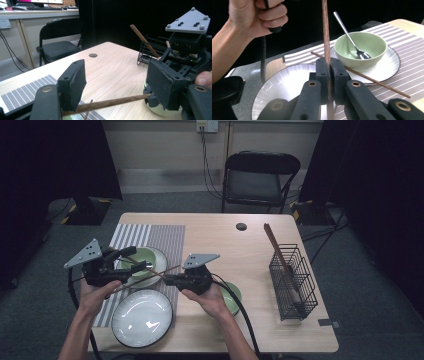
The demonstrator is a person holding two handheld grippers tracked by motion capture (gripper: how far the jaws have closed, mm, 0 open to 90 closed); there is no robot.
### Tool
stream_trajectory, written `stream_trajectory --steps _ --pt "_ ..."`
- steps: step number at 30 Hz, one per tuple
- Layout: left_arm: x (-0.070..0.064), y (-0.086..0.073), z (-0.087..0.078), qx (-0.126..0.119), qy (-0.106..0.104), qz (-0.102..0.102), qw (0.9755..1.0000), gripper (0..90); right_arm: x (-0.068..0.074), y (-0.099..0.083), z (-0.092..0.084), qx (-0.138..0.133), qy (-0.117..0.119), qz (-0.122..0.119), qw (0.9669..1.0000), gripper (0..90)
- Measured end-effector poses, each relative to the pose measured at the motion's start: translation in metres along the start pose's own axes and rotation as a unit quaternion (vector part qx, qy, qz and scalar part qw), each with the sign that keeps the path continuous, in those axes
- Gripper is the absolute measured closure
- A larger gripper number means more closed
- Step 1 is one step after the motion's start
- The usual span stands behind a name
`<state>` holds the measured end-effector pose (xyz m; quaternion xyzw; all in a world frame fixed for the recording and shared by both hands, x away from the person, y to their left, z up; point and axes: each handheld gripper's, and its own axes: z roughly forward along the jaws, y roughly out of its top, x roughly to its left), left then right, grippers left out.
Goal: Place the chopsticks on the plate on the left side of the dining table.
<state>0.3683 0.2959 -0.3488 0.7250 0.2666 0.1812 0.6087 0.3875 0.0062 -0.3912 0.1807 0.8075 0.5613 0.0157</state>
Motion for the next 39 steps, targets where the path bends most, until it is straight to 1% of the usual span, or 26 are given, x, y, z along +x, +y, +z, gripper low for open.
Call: stream_trajectory --steps 3,4,6,8,10,11,14,15,16,17,19,20,22,24,25,26,27,28,31,34,35,37,39 --pt "0.005 -0.005 0.001 0.012 0.017 0.005 0.9998 31.0 0.0 -0.001 0.0 0.001 0.004 0.001 1.0 86.6" --pt "0.007 -0.007 0.002 0.011 0.02 0.005 0.9997 31.0 0.0 -0.001 -0.002 -0.001 0.005 0.001 1.0 86.6" --pt "0.009 -0.01 0.002 0.01 0.018 0.003 0.9998 31.5 0.0 0.0 -0.003 0.002 0.002 -0.003 1.0 86.6" --pt "0.01 -0.012 0.003 0.017 0.019 0.012 0.9996 31.4 -0.001 0.0 -0.004 0.006 -0.001 -0.002 1.0 86.6" --pt "0.011 -0.014 0.005 0.022 0.016 0.014 0.9995 30.9 -0.001 0.0 -0.005 0.009 -0.002 -0.002 1.0 86.6" --pt "0.011 -0.015 0.006 0.029 0.013 0.019 0.9993 30.6 -0.002 0.0 -0.006 0.011 -0.003 -0.001 0.9999 86.6" --pt "0.009 -0.017 0.01 0.039 0.003 0.029 0.9988 28.7 -0.003 -0.002 -0.009 0.013 -0.003 0.002 0.9999 86.6" --pt "0.008 -0.018 0.011 0.046 -0.003 0.035 0.9983 28.5 -0.004 -0.002 -0.011 0.013 -0.003 0.003 0.9999 86.5" --pt "0.007 -0.018 0.012 0.05 -0.009 0.039 0.998 32.2 -0.005 -0.003 -0.012 0.012 -0.005 0.005 0.9999 86.6" --pt "0.006 -0.019 0.014 0.057 -0.012 0.048 0.9971 33.3 -0.005 -0.003 -0.013 0.012 -0.003 0.006 0.9999 86.6" --pt "0.005 -0.02 0.017 0.065 -0.017 0.052 0.9964 32.4 -0.008 -0.006 -0.016 0.005 0.002 0.014 0.9999 86.6" --pt "0.005 -0.021 0.018 0.069 -0.017 0.052 0.9962 31.8 -0.008 -0.007 -0.017 0.004 0.001 0.016 0.9999 86.6" --pt "0.004 -0.023 0.021 0.082 -0.016 0.061 0.9946 31.6 -0.009 -0.008 -0.018 0.002 0.0 0.017 0.9999 86.7" --pt "0.004 -0.026 0.022 0.085 -0.016 0.064 0.9942 31.6 -0.009 -0.006 -0.021 -0.001 -0.001 0.017 0.9999 86.7" --pt "0.003 -0.027 0.024 0.086 -0.01 0.066 0.9941 32.5 -0.009 -0.005 -0.023 -0.002 -0.002 0.017 0.9998 86.8" --pt "0.003 -0.027 0.025 0.089 -0.008 0.07 0.9935 34.4 -0.009 -0.003 -0.024 -0.001 -0.003 0.018 0.9998 86.8" --pt "0.002 -0.027 0.027 0.092 -0.012 0.069 0.9933 34.2 -0.009 -0.002 -0.025 -0.001 -0.004 0.017 0.9999 86.7" --pt "0.001 -0.027 0.028 0.093 -0.012 0.071 0.993 34.3 -0.01 -0.001 -0.025 0.0 -0.005 0.015 0.9999 86.8" --pt "0.0 -0.029 0.03 0.106 -0.01 0.079 0.9912 35.0 -0.01 0.001 -0.026 0.008 -0.006 0.017 0.9998 86.8" --pt "0.001 -0.033 0.032 0.108 -0.011 0.079 0.991 40.0 -0.009 0.005 -0.027 0.013 -0.011 0.014 0.9998 86.7" --pt "0.002 -0.034 0.032 0.102 -0.013 0.077 0.9917 40.9 -0.009 0.006 -0.028 0.013 -0.013 0.014 0.9997 86.8" --pt "0.002 -0.035 0.032 0.107 -0.02 0.076 0.9911 42.6 -0.009 0.009 -0.03 0.011 -0.014 0.014 0.9997 86.8" --pt "0.002 -0.036 0.033 0.107 -0.019 0.08 0.9908 43.7 -0.009 0.01 -0.032 0.008 -0.014 0.014 0.9998 86.8"
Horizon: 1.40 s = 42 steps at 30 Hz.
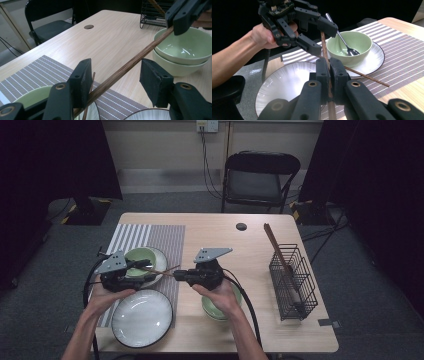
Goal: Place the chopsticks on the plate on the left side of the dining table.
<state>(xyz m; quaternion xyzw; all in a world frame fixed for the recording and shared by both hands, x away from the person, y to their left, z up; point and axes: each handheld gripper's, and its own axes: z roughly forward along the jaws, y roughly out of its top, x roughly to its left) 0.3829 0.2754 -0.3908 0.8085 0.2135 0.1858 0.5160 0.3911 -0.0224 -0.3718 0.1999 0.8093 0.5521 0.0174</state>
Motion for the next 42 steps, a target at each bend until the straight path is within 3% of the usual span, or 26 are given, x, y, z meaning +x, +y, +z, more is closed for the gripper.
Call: stream_trajectory --steps 4,11,16,22,25,28,31,35,40,42 --pt "-0.001 -0.001 0.003 0.019 0.001 0.01 0.9998 47.4 0.0 0.002 -0.002 0.003 0.0 0.001 1.0 86.8" --pt "-0.002 -0.002 0.007 0.027 -0.008 0.007 0.9996 58.9 0.001 0.01 -0.008 -0.006 0.001 -0.003 1.0 86.6" --pt "-0.004 -0.003 0.011 0.025 -0.022 -0.001 0.9995 64.8 0.001 0.021 -0.012 -0.009 0.004 -0.017 0.9998 86.4" --pt "-0.012 -0.003 0.024 0.037 -0.044 0.009 0.9983 73.2 -0.003 0.029 -0.016 -0.034 0.016 -0.016 0.9992 83.9" --pt "-0.015 -0.002 0.028 0.033 -0.062 0.003 0.9975 77.2 -0.006 0.033 -0.018 -0.048 0.015 -0.013 0.9986 77.5" --pt "-0.018 -0.001 0.03 0.024 -0.084 0.001 0.9962 81.0 -0.009 0.039 -0.018 -0.06 0.0 -0.009 0.9982 69.6" --pt "-0.021 0.001 0.031 0.004 -0.108 -0.013 0.994 84.5 -0.011 0.041 -0.018 -0.068 -0.016 -0.003 0.9975 59.9" --pt "-0.023 0.003 0.031 -0.011 -0.117 -0.023 0.9928 85.1 -0.015 0.04 -0.016 -0.075 -0.026 0.009 0.9968 54.4" --pt "-0.021 0.004 0.027 -0.032 -0.118 -0.044 0.9916 85.1 -0.015 0.032 -0.008 -0.064 -0.024 0.004 0.9976 56.8" --pt "-0.021 0.004 0.028 -0.033 -0.119 -0.051 0.991 85.1 -0.014 0.028 -0.004 -0.069 -0.019 0.004 0.9974 61.9"
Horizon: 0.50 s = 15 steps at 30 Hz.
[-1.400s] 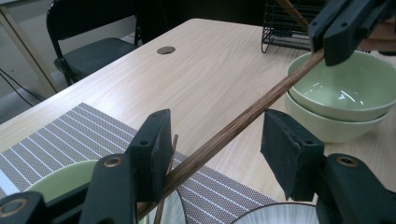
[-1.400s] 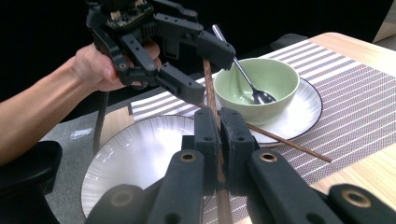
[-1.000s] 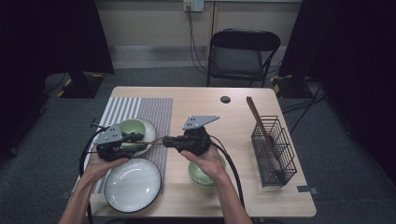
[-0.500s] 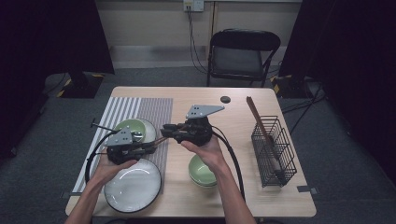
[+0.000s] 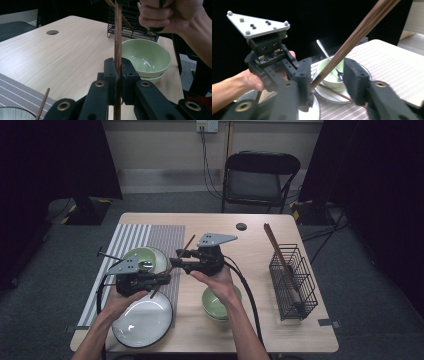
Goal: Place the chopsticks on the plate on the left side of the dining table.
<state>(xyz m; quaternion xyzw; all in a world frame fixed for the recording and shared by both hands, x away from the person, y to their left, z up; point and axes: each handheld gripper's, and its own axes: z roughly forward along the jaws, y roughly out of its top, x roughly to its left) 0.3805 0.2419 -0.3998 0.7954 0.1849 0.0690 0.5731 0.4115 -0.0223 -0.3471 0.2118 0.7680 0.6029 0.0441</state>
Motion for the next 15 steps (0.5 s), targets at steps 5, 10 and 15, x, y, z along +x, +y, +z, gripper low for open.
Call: stream_trajectory --steps 5,10,15 --pt "0.001 -0.002 0.001 0.002 -0.001 -0.011 0.9999 84.8 0.006 -0.005 0.005 -0.018 0.012 -0.007 0.9997 78.7" --pt "0.0 -0.002 0.007 0.006 -0.009 -0.014 0.9998 83.9 0.011 0.0 0.011 -0.018 0.036 -0.012 0.9991 84.3" --pt "-0.001 -0.002 0.009 -0.009 -0.012 -0.021 0.9997 83.6 0.016 0.006 0.017 -0.018 0.044 -0.015 0.9987 85.8"
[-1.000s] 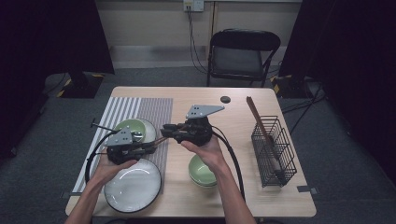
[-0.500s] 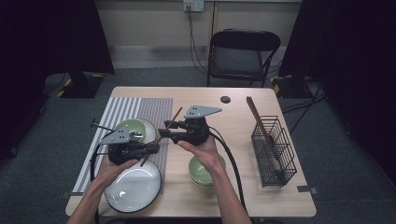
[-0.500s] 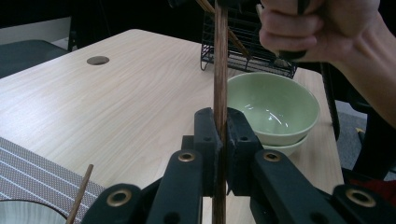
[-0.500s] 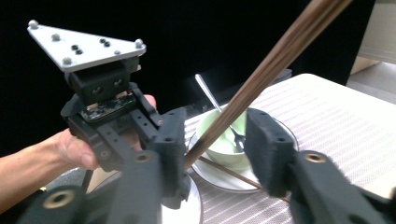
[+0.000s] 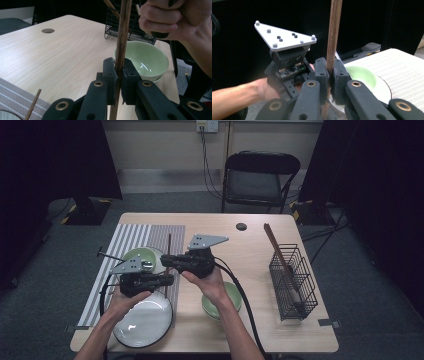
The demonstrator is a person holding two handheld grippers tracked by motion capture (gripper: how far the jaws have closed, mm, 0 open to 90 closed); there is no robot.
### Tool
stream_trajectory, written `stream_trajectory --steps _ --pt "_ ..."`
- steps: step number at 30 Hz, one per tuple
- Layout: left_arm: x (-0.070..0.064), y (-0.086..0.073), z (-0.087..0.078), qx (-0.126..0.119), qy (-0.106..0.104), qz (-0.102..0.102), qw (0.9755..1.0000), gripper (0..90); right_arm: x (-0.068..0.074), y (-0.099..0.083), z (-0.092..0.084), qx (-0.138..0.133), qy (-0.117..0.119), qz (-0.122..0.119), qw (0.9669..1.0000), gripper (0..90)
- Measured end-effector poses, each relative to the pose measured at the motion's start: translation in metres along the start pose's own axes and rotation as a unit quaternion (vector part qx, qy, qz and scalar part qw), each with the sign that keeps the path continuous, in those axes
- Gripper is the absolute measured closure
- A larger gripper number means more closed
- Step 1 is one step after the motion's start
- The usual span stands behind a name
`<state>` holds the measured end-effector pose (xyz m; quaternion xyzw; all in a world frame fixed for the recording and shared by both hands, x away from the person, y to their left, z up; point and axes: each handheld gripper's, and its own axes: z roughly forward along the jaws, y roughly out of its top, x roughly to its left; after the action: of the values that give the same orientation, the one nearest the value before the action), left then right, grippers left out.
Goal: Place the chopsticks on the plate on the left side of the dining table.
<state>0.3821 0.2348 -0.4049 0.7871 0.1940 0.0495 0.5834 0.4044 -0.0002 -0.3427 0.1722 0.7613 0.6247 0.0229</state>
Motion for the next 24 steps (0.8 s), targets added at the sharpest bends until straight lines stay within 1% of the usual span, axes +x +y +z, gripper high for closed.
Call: stream_trajectory --steps 1,4,5,6,7,10,11,12,13,14,15,16,19,20,22,24 --pt "-0.0005 0.0002 0.0004 -0.007 -0.002 -0.002 1.0 83.7 0.0003 0.0011 0.0009 -0.004 0.001 -0.002 1.0 85.8" --pt "-0.0007 0.0004 -0.0001 -0.007 -0.003 -0.003 1.0 84.2 0.0013 0.0036 0.0026 -0.008 -0.001 0.001 1.0 85.6" --pt "-0.0011 0.0003 0.0006 -0.005 -0.004 -0.006 1.0 84.2 0.0014 0.0042 0.0032 -0.008 -0.003 0.0 1.0 85.5" --pt "-0.0009 0.0 0.001 0.002 -0.002 -0.004 1.0 83.9 0.0015 0.0049 0.0036 -0.011 -0.003 0.002 0.9999 85.6" --pt "-0.0009 -0.0005 0.0021 0.003 -0.003 -0.003 1.0 83.6 0.0017 0.0059 0.0036 -0.011 -0.003 0.001 0.9999 85.6" --pt "-0.0026 -0.0011 0.0031 -0.004 -0.002 0.0 1.0 83.2 0.0021 0.0091 0.0023 -0.018 -0.002 0.002 0.9998 85.6" --pt "-0.0025 -0.0008 0.0035 -0.005 -0.006 -0.001 1.0 83.2 0.0022 0.0098 0.0014 -0.02 -0.001 0.003 0.9998 85.6" --pt "-0.0026 -0.0004 0.0031 -0.005 -0.003 0.0 1.0 83.5 0.002 0.0102 0.0008 -0.02 -0.001 0.003 0.9998 85.6" --pt "-0.0026 -0.0003 0.0027 -0.006 -0.007 -0.002 1.0 83.9 0.0017 0.0102 0.0003 -0.02 -0.001 0.002 0.9998 85.6" --pt "-0.0024 -0.0003 0.0023 -0.005 -0.006 -0.004 1.0 84.0 0.0013 0.0099 -0.0004 -0.021 -0.002 0.004 0.9998 85.3" --pt "-0.0024 -0.0001 0.0019 -0.006 0.0 -0.007 1.0 84.2 0.0009 0.0094 -0.001 -0.022 -0.003 0.005 0.9997 84.5" --pt "-0.0019 -0.0003 0.0018 -0.011 -0.005 -0.012 0.9999 84.4 0.0007 0.0088 -0.0015 -0.023 -0.005 0.005 0.9997 79.1" --pt "-0.0021 0.0001 0.0015 -0.003 -0.007 -0.01 0.9999 84.5 -0.0011 0.0066 -0.0017 -0.019 -0.012 0.005 0.9997 68.2" --pt "-0.0027 0.0001 0.002 -0.005 -0.006 -0.011 0.9999 84.5 -0.0017 0.006 -0.0018 -0.017 -0.02 0.003 0.9997 62.7" --pt "-0.0023 0.0004 0.0021 -0.004 -0.007 -0.01 0.9999 84.5 -0.0045 0.0042 -0.0026 -0.014 -0.026 0.006 0.9995 59.0" --pt "-0.0036 0.0007 0.0028 -0.002 -0.005 -0.011 0.9999 84.5 -0.0059 0.0025 -0.0029 -0.013 -0.031 0.003 0.9994 54.7"
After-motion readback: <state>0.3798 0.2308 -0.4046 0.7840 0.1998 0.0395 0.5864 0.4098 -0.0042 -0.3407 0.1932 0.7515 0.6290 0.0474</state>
